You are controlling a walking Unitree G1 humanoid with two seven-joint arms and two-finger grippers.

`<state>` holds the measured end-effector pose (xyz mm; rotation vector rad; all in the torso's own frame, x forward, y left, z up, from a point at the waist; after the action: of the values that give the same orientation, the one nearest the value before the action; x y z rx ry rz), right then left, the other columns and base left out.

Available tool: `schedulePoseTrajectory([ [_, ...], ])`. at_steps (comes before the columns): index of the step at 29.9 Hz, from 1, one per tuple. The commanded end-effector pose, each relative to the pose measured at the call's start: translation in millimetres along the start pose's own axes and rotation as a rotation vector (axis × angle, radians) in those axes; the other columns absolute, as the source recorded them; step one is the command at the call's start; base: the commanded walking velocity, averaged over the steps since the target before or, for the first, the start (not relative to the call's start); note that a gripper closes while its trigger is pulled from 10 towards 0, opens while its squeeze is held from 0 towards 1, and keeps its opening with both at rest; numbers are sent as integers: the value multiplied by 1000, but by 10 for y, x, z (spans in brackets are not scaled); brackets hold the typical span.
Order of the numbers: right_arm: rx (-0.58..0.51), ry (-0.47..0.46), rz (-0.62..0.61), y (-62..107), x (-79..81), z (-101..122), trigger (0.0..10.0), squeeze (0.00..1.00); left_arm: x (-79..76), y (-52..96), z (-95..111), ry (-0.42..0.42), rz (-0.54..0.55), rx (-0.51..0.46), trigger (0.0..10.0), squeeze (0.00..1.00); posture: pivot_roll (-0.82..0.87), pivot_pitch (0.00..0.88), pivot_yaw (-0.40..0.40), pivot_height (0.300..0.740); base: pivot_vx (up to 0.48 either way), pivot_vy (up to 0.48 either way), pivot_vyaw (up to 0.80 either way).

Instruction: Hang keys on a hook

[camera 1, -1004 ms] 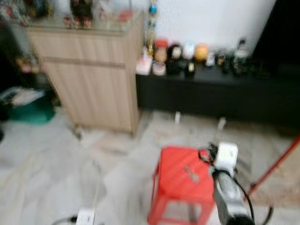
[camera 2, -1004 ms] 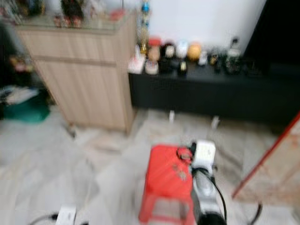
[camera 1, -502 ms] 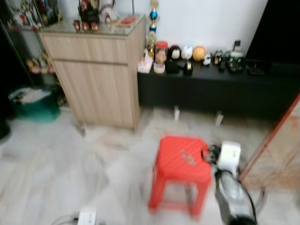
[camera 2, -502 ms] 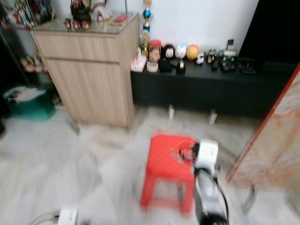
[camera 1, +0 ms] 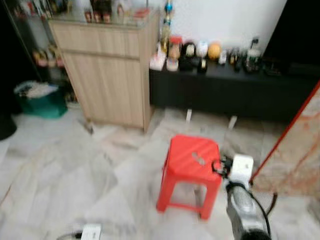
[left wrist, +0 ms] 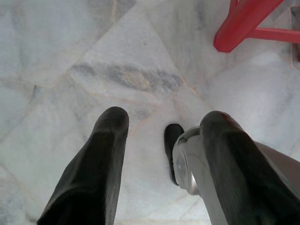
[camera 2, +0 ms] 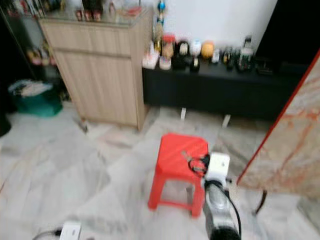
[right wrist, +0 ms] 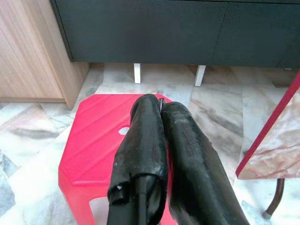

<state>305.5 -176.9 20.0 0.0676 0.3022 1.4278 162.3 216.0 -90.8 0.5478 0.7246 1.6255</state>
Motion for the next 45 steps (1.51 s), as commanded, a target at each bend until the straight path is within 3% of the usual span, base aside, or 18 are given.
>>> schedulePoseTrajectory([
  [1,-1,2,-12,-8,-44,9,10000,0,-11,-6,25,-22,-3,-13,10000,0,35,0,-61,725,0,-394,0],
  [45,-18,-17,-59,-35,-104,56,10000,0,-11,-5,0,-24,-5,7,10000,0,15,0,-37,725,0,-461,0],
])
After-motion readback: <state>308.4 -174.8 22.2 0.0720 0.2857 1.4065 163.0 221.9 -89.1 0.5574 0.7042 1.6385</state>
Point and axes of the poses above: a point about 5 cm out from each wrist's last joint towards the gripper, its own y axis pointing back from the gripper into the wrist, its own z axis along the axis of the wrist's last joint, x = y × z, the point moved 1 cm from there along -y, pointing out of the wrist towards the gripper, and after that the axes turned 12 degrees about y, right-handed, at the moved point
